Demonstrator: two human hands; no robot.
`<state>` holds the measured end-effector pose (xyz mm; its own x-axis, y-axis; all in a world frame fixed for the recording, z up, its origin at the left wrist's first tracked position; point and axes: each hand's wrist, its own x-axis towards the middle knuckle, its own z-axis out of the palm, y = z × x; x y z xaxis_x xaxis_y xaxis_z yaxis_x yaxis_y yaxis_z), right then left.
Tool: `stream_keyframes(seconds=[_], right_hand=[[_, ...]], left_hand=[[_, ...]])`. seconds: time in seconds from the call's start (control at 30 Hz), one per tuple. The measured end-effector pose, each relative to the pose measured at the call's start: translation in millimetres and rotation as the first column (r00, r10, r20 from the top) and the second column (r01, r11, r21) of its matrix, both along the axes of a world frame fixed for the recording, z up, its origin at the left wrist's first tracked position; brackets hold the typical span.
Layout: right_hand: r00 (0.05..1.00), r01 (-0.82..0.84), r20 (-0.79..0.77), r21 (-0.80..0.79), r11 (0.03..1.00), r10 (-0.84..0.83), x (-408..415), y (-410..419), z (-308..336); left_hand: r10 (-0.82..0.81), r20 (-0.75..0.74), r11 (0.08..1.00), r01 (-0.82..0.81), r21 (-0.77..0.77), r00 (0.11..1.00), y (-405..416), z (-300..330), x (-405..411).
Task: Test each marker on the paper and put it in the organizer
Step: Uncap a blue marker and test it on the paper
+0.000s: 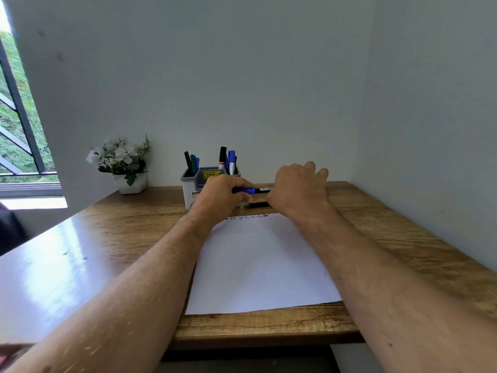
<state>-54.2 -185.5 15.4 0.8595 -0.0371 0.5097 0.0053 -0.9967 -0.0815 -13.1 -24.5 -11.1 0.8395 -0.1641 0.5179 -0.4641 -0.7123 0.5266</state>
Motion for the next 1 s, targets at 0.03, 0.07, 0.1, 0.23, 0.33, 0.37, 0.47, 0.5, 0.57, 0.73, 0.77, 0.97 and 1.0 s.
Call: stream_keyframes(seconds=[0.03, 0.07, 0.1, 0.23, 0.33, 0.37, 0.47, 0.5, 0.57, 0.73, 0.77, 0.97, 1.0], right_hand=[[1.000, -0.020, -0.024, -0.047, 0.999, 0.019, 0.4, 1.7, 0.9], [0.998, -0.061, -0.032, -0.064, 0.996, 0.059, 1.8, 2.5, 0.5], [0.993, -0.118, -0.024, -0.058, 0.991, 0.117, 4.3, 2.5, -1.5], [0.942, -0.336, 0.028, 0.038, 0.941, 0.335, 12.7, -0.4, -18.1], [0.933, -0.359, 0.071, 0.158, 0.920, 0.352, 16.8, -9.6, -25.6], [0.933, -0.360, 0.091, 0.196, 0.912, 0.348, 17.8, -12.7, -25.4], [0.934, -0.357, 0.115, 0.288, 0.889, 0.338, 17.7, -18.5, -23.5], [0.934, -0.358, 0.112, 0.313, 0.880, 0.340, 18.9, -18.6, -24.3], [0.933, -0.358, 0.096, 0.336, 0.871, 0.346, 21.9, -16.7, -27.3], [0.947, -0.317, 0.063, 0.341, 0.885, 0.314, 22.5, -16.8, -29.1], [0.949, -0.309, 0.054, 0.339, 0.889, 0.309, 21.8, -17.3, -29.8], [0.949, -0.313, 0.075, 0.330, 0.891, 0.306, 21.3, -16.8, -33.5], [0.947, -0.319, 0.078, 0.335, 0.887, 0.311, 21.6, -16.2, -33.5]], left_hand=[[0.008, 0.014, 1.000, -0.008, 0.001, 1.000, 0.2, 0.5, 0.4], [0.012, 0.027, 1.000, -0.012, -0.001, 1.000, 0.3, 1.0, 0.1], [0.010, 0.041, 1.000, -0.009, -0.006, 0.999, 0.4, 1.3, -0.1], [-0.037, 0.076, 0.999, 0.036, 0.016, 0.996, 1.1, 0.7, -1.7], [-0.061, 0.085, 0.998, 0.058, 0.038, 0.995, -0.3, 1.2, -1.7], [-0.061, 0.085, 0.997, 0.057, 0.043, 0.995, -1.1, 1.8, -2.2], [-0.064, 0.079, 0.996, 0.059, 0.059, 0.995, -4.2, 2.9, -1.2], [-0.067, 0.076, 0.996, 0.063, 0.060, 0.995, -4.8, 3.3, -0.7], [-0.068, 0.077, 0.996, 0.064, 0.062, 0.995, -5.5, 4.1, -0.2], [-0.058, 0.074, 0.996, 0.052, 0.079, 0.996, -6.1, 3.9, 1.4], [-0.059, 0.070, 0.996, 0.054, 0.073, 0.996, -5.8, 2.8, 2.2], [-0.099, 0.061, 0.991, 0.093, 0.099, 0.993, -4.3, 0.3, 0.3], [-0.108, 0.069, 0.989, 0.100, 0.108, 0.992, -4.3, -0.1, -0.5]])
